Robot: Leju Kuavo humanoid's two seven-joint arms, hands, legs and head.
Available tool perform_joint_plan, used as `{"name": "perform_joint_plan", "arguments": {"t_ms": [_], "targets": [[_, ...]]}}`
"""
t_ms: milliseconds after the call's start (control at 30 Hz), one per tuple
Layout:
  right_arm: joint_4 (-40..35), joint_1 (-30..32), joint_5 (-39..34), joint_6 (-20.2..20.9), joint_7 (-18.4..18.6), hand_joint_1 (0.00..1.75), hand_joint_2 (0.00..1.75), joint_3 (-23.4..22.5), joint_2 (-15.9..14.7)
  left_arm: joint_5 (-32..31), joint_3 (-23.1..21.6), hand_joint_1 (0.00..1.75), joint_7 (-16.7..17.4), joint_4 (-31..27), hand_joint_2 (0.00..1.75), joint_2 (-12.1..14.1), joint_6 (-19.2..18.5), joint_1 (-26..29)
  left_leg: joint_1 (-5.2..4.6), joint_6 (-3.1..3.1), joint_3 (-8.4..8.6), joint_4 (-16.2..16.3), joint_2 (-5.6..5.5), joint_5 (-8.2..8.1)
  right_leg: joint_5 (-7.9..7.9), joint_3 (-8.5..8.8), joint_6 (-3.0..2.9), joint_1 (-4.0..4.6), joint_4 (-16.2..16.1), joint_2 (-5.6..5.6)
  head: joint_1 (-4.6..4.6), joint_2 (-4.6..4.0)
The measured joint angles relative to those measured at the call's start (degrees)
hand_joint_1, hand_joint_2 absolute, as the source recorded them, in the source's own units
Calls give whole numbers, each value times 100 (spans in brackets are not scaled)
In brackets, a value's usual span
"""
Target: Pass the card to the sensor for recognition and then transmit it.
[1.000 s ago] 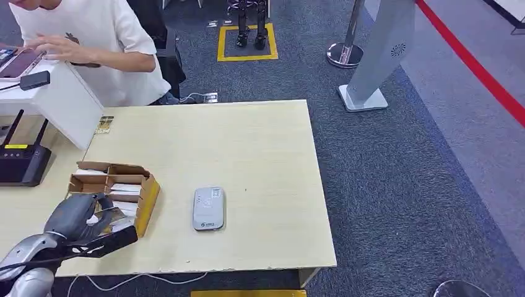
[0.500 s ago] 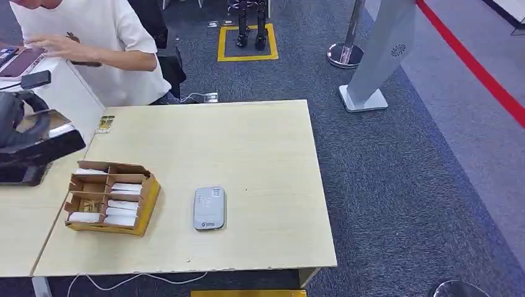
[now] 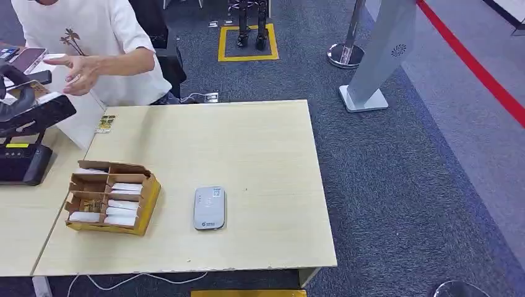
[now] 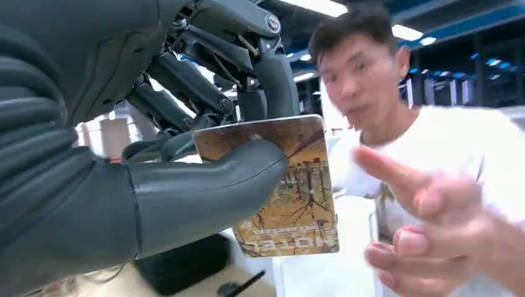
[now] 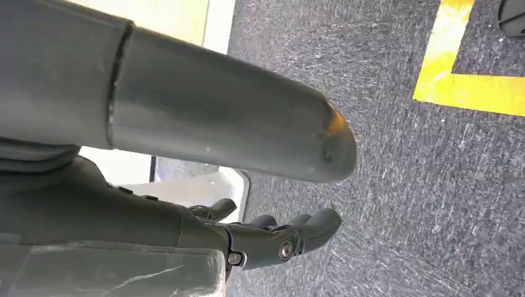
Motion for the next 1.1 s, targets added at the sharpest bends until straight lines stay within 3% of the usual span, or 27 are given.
{"name": "perform_joint_plan", "arguments": {"t_ms": [200,433,767,800,833,867,900,1100], "targets": [[0,-9,0,-2,-7,0,0,44,2,-164,-11,175,-81,751,175,-411,194,-59,0,0,-1,4,2,0,3,1,4,0,0,2,0,0],[0,-11,2,-7,-2,0,0,50,2,-203,-17,175,-98,1181,175,-659,207,-124,-1,2,-2,5,11,-2,3,-3,4,-1,-2,10,0,2],[0,-23,0,-7,22,0,0,61,2,-352,-76,175,-172,1907,175,-1322,301,-488,-2,3,-5,8,14,-2,5,-1,7,-3,-2,12,2,2],[0,-25,0,-7,22,0,0,61,2,-352,-94,129,-186,1964,175,-1367,312,-518,-2,3,-4,8,14,-2,5,-1,7,-3,-2,12,0,2],[0,-25,-2,-7,17,0,0,61,2,-343,-101,5,-201,2014,175,-1401,327,-542,-2,3,-5,8,14,-3,5,-1,7,-3,-2,12,2,0],[0,-24,-7,-7,7,0,0,61,4,-306,-103,0,-240,2060,175,-1427,347,-558,-2,3,-4,8,14,-3,5,-1,7,-3,-2,12,0,0],[0,-24,-7,-7,4,0,0,61,4,-275,-101,0,-255,2084,0,-1449,373,-567,-2,3,-5,8,14,-3,5,-2,7,-3,-2,12,-2,2],[0,-23,-26,-24,4,0,0,61,4,-57,-101,0,-303,2123,0,-1549,462,-573,-2,3,-5,7,13,-3,5,-1,7,-3,-1,11,-2,2]]}}
